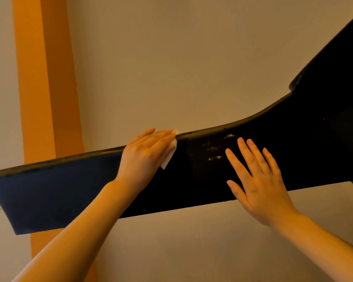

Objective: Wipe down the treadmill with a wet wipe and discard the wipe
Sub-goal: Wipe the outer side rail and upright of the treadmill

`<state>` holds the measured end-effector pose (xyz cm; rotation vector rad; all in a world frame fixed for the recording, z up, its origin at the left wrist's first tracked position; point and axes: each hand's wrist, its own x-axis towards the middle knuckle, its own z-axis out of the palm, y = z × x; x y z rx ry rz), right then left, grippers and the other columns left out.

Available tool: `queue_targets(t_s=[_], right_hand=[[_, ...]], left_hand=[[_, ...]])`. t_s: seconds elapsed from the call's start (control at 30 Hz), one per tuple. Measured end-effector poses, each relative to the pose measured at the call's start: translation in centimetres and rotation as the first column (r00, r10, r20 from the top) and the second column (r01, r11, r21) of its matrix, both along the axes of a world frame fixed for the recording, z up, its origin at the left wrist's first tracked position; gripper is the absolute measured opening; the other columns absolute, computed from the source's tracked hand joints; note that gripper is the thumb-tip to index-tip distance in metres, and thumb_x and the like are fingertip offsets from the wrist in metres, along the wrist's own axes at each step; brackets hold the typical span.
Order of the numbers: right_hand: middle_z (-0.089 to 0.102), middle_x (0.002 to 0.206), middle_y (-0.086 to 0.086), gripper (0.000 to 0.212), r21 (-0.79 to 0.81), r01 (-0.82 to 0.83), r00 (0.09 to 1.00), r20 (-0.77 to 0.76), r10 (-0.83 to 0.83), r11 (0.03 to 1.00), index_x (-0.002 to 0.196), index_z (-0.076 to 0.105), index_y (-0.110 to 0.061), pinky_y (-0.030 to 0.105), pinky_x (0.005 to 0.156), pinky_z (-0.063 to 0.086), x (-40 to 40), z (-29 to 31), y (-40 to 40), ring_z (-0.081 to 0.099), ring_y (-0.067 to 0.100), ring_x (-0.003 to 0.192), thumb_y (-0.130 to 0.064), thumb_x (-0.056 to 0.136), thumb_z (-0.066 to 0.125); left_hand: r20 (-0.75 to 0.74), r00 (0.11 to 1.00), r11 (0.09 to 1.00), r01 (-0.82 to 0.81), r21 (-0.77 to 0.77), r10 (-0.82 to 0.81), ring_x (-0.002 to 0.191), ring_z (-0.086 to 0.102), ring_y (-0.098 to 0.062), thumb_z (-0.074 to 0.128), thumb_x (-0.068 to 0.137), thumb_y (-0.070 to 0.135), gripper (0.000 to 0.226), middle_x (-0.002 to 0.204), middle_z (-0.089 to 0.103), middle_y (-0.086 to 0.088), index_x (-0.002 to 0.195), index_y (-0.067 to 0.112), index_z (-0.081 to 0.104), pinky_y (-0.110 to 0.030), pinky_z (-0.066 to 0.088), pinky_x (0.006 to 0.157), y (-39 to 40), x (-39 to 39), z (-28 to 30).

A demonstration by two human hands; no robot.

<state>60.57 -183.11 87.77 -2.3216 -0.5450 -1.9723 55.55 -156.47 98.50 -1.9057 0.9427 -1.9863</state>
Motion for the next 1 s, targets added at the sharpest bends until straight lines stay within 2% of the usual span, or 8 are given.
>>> queue_targets(t_s=[0.33, 0.5, 0.57, 0.63, 0.7, 0.8, 0.9, 1.0], right_hand=[[0.024, 0.160, 0.016, 0.061, 0.008, -0.010, 1.000, 0.008, 0.009, 1.000, 0.154, 0.024, -0.017, 0.051, 0.117, 0.021, -0.2, 0.0, 0.1, 0.020, 0.035, 0.149, -0.049, 0.102, 0.022], [0.023, 0.161, 0.016, 0.061, -0.006, -0.019, 0.999, 0.028, 0.020, 1.000, 0.154, 0.023, -0.017, 0.050, 0.118, 0.019, -0.1, 0.0, -0.2, 0.019, 0.035, 0.149, -0.048, 0.101, 0.025], [0.021, 0.161, 0.017, 0.063, -0.009, -0.016, 0.999, 0.031, 0.016, 1.000, 0.154, 0.023, -0.016, 0.049, 0.118, 0.019, 0.0, -0.1, -0.5, 0.018, 0.034, 0.150, -0.049, 0.101, 0.028], [0.019, 0.162, 0.016, 0.065, -0.002, 0.000, 1.000, 0.019, 0.000, 1.000, 0.155, 0.022, -0.017, 0.049, 0.119, 0.018, 0.1, -0.2, -0.8, 0.016, 0.034, 0.150, -0.051, 0.100, 0.028], [0.019, 0.162, 0.016, 0.066, 0.002, 0.009, 1.000, 0.010, -0.009, 1.000, 0.155, 0.022, -0.017, 0.049, 0.119, 0.018, 0.2, -0.4, -0.9, 0.016, 0.033, 0.150, -0.053, 0.100, 0.027], [0.019, 0.162, 0.015, 0.066, 0.005, 0.010, 1.000, 0.013, -0.010, 1.000, 0.155, 0.021, -0.018, 0.050, 0.119, 0.018, 0.4, -0.3, -0.8, 0.016, 0.033, 0.150, -0.054, 0.100, 0.025], [0.020, 0.162, 0.015, 0.066, 0.008, 0.010, 1.000, 0.028, -0.010, 1.000, 0.155, 0.021, -0.018, 0.049, 0.119, 0.018, 0.5, -0.3, -0.8, 0.017, 0.034, 0.150, -0.054, 0.100, 0.025], [0.019, 0.162, 0.015, 0.066, 0.006, 0.010, 0.999, 0.033, -0.010, 1.000, 0.155, 0.020, -0.018, 0.049, 0.119, 0.016, 0.6, -0.3, -0.9, 0.015, 0.033, 0.150, -0.054, 0.101, 0.024]], left_hand=[[0.044, 0.999, 1.000, -0.027, 0.007, 0.027, 0.124, 0.058, -0.024, 0.056, 0.100, 0.018, 0.032, 0.133, 0.060, -0.012, 0.128, 0.003, 0.062, -0.038, 0.043, 0.108, -0.6, 0.2, -1.6], [-0.026, 0.991, 0.991, -0.134, 0.012, 0.135, 0.144, 0.033, -0.026, 0.054, 0.101, 0.012, 0.047, 0.153, 0.038, -0.014, 0.145, 0.003, 0.043, -0.040, 0.027, 0.119, -2.4, 0.8, -3.0], [-0.086, 0.983, 0.983, -0.153, 0.104, 0.162, 0.147, 0.026, -0.025, 0.055, 0.098, 0.007, 0.052, 0.156, 0.032, -0.013, 0.147, 0.004, 0.040, -0.039, 0.021, 0.121, -2.0, 0.7, -5.4], [-0.131, 0.947, 0.935, -0.256, 0.247, 0.294, 0.150, 0.016, -0.023, 0.059, 0.094, 0.004, 0.064, 0.160, 0.024, -0.010, 0.152, 0.009, 0.031, -0.037, 0.013, 0.123, -1.5, 0.4, -7.5], [-0.097, 0.916, 0.888, -0.344, 0.306, 0.388, 0.151, 0.008, -0.022, 0.053, 0.097, 0.010, 0.065, 0.163, 0.015, -0.008, 0.155, 0.011, 0.022, -0.038, 0.009, 0.123, -1.2, 0.2, -7.5], [-0.065, 0.897, 0.886, -0.417, 0.205, 0.437, 0.151, 0.005, -0.024, 0.032, 0.106, 0.027, 0.055, 0.164, 0.010, -0.010, 0.156, 0.010, 0.016, -0.041, 0.010, 0.123, -2.1, -0.1, -5.6], [-0.097, 0.907, 0.909, -0.398, 0.126, 0.410, 0.151, 0.004, -0.024, 0.027, 0.106, 0.029, 0.055, 0.163, 0.009, -0.010, 0.156, 0.009, 0.015, -0.042, 0.010, 0.123, -3.0, 0.2, -5.4], [-0.126, 0.907, 0.903, -0.368, 0.222, 0.401, 0.151, 0.005, -0.024, 0.030, 0.103, 0.024, 0.056, 0.163, 0.012, -0.009, 0.155, 0.011, 0.018, -0.040, 0.007, 0.123, -2.8, 0.6, -7.3]])
